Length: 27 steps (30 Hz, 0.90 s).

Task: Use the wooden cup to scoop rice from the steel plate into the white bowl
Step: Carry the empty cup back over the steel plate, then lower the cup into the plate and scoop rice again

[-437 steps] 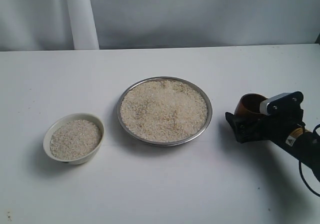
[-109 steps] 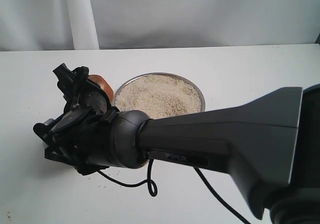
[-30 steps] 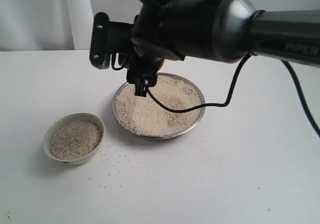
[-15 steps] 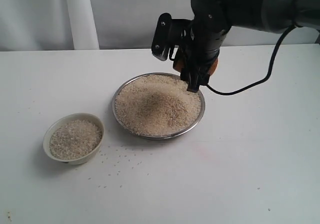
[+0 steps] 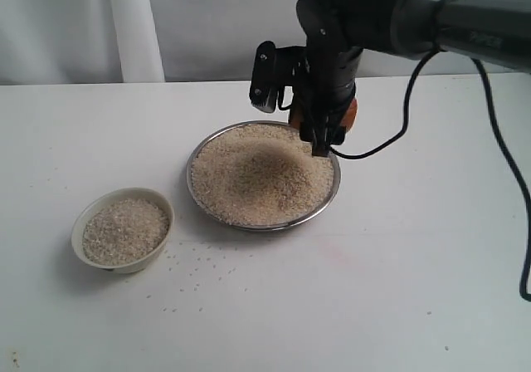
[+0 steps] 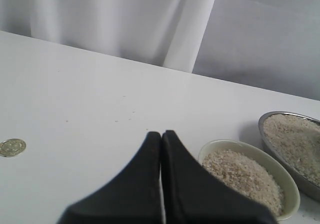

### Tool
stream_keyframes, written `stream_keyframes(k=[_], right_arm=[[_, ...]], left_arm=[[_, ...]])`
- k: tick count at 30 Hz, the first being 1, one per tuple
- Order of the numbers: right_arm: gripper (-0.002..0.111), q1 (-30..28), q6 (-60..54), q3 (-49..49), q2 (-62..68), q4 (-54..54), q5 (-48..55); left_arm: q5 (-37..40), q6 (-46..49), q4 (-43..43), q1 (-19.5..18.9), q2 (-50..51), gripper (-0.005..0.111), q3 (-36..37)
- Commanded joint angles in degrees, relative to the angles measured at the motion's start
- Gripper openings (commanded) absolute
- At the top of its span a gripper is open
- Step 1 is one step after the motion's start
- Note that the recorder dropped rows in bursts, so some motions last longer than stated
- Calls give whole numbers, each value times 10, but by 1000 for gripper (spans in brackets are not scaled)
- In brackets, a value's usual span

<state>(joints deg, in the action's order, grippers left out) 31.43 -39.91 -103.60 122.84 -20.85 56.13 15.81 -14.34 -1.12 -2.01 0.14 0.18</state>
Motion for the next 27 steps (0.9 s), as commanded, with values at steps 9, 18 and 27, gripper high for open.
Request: stream_keyframes(k=[9,18,27], right_arm=[[0,1,-63,-98,96,-42,107],[0,47,-84,-98,161,-101,83],[0,75,-79,-102,199,-78,20]], left_arm=[[-5,-2,1,3,-1,0,-2],[-5,-2,1,3,-1,0,-2],[-5,-2,1,3,-1,0,-2]])
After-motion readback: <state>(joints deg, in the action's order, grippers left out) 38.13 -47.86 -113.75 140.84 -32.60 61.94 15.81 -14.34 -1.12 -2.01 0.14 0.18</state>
